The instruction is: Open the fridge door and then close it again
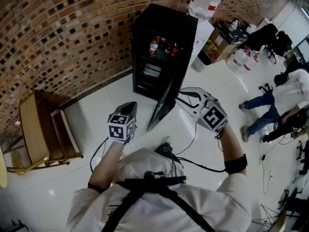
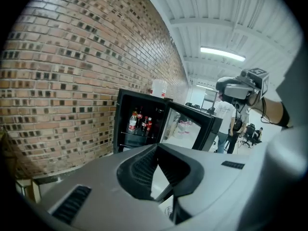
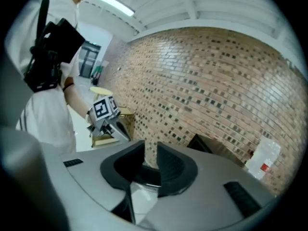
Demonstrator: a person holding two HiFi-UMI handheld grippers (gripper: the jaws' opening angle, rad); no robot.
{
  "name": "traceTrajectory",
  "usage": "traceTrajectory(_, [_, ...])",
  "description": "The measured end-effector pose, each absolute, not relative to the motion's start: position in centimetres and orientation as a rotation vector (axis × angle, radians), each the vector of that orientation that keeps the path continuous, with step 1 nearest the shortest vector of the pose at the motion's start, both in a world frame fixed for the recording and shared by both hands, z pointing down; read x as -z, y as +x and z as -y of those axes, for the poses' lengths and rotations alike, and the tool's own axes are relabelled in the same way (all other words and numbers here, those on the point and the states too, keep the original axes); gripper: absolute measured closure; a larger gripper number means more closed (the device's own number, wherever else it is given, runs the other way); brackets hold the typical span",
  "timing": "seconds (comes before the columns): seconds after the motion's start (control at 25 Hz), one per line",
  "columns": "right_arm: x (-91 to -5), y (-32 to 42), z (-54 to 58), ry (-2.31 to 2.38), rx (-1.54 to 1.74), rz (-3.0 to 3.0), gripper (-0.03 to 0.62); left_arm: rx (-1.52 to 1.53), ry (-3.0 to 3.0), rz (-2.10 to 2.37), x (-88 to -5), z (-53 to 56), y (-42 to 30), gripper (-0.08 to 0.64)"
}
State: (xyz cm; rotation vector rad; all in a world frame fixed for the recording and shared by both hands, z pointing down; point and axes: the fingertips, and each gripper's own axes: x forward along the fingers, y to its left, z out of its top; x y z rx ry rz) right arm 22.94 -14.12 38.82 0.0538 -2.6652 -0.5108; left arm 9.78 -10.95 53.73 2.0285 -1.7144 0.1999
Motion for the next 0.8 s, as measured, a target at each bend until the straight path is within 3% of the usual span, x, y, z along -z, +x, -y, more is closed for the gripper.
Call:
traceTrajectory(0.04, [-38.0, 22.5, 13.8, 0.114, 0.454, 2.717, 0.532, -0.186, 2.022, 1.727, -53.1, 10.7, 9.2, 0.56])
traceTrajectory(0.12, [-37.4, 21.3, 13.0, 0.215, 0.317, 2.793, 0.583, -0.162, 2.014, 1.755, -51.8, 10.2, 8.1, 0.56])
traceTrajectory(0.48, [-39.9, 15.6, 8.7, 0.465, -0.18, 2.853, 0.586, -0.117, 1.995, 1.879, -48.2, 7.4, 5.2, 0.56])
traceTrajectory(0.8, [-47.8, 16.5, 6.6, 0.579, -0.344, 2.769, 0.586, -0.137, 1.94, 1.865, -51.6, 5.2, 5.2, 0.56])
